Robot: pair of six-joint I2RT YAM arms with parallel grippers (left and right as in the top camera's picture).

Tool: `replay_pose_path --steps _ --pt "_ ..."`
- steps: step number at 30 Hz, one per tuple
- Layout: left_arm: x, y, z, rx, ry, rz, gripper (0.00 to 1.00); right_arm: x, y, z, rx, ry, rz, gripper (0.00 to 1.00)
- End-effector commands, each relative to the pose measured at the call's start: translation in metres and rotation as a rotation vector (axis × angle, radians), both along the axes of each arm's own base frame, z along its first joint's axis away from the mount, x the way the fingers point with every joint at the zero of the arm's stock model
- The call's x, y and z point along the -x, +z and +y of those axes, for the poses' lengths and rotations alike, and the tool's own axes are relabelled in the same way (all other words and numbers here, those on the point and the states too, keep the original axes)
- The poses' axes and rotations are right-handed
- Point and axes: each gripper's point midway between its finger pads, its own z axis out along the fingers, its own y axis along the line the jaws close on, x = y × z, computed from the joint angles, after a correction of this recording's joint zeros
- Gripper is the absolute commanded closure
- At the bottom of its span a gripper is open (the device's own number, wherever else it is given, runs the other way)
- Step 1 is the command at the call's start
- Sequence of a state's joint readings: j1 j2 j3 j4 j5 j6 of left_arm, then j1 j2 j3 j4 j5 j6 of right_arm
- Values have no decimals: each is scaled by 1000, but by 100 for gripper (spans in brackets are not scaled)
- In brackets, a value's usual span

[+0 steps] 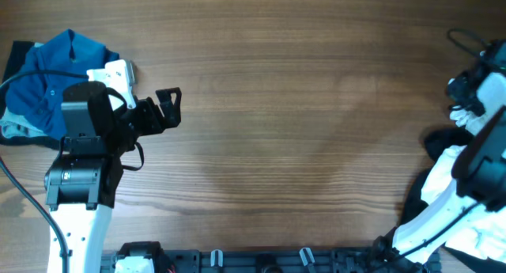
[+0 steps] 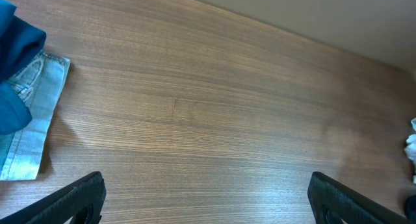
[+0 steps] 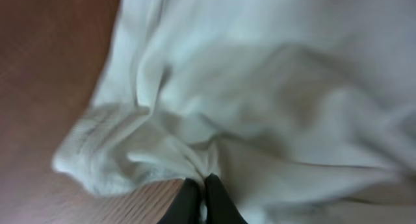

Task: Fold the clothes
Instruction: 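Reach the right gripper to the white T-shirt and grasp it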

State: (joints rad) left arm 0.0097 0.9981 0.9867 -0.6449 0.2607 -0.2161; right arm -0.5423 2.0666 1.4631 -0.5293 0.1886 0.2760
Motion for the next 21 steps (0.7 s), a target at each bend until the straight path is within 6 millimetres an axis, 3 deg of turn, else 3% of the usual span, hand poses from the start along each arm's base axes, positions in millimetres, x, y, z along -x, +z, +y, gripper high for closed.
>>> replay_pose_path --steps 1,2,6,8,11,14,15,18,21 --pt "-2 8 0 17 -1 -13 0 -30 134 -9 59 35 -352 96" --pt "-2 8 -1 18 -3 -13 0 -31 162 -5 80 54 -416 96" --pt "-2 8 -1 19 -3 -13 0 -37 236 17 125 147 -600 96" --pt "-2 8 -1 18 -3 -13 0 -45 274 45 117 267 -715 96" --pt "-2 8 -1 18 -3 -13 0 -49 338 125 56 572 -899 96" --pt "-2 8 -1 18 -3 -14 0 -40 376 206 -8 782 -991 96" --pt "-2 8 -1 18 -3 -14 0 -37 383 229 -22 834 -1007 96" --pt "-2 9 -1 19 -3 -14 0 -18 402 327 -95 1057 -1047 96" --pt "0 10 -1 19 -3 -20 0 12 397 434 -252 1291 -1029 96"
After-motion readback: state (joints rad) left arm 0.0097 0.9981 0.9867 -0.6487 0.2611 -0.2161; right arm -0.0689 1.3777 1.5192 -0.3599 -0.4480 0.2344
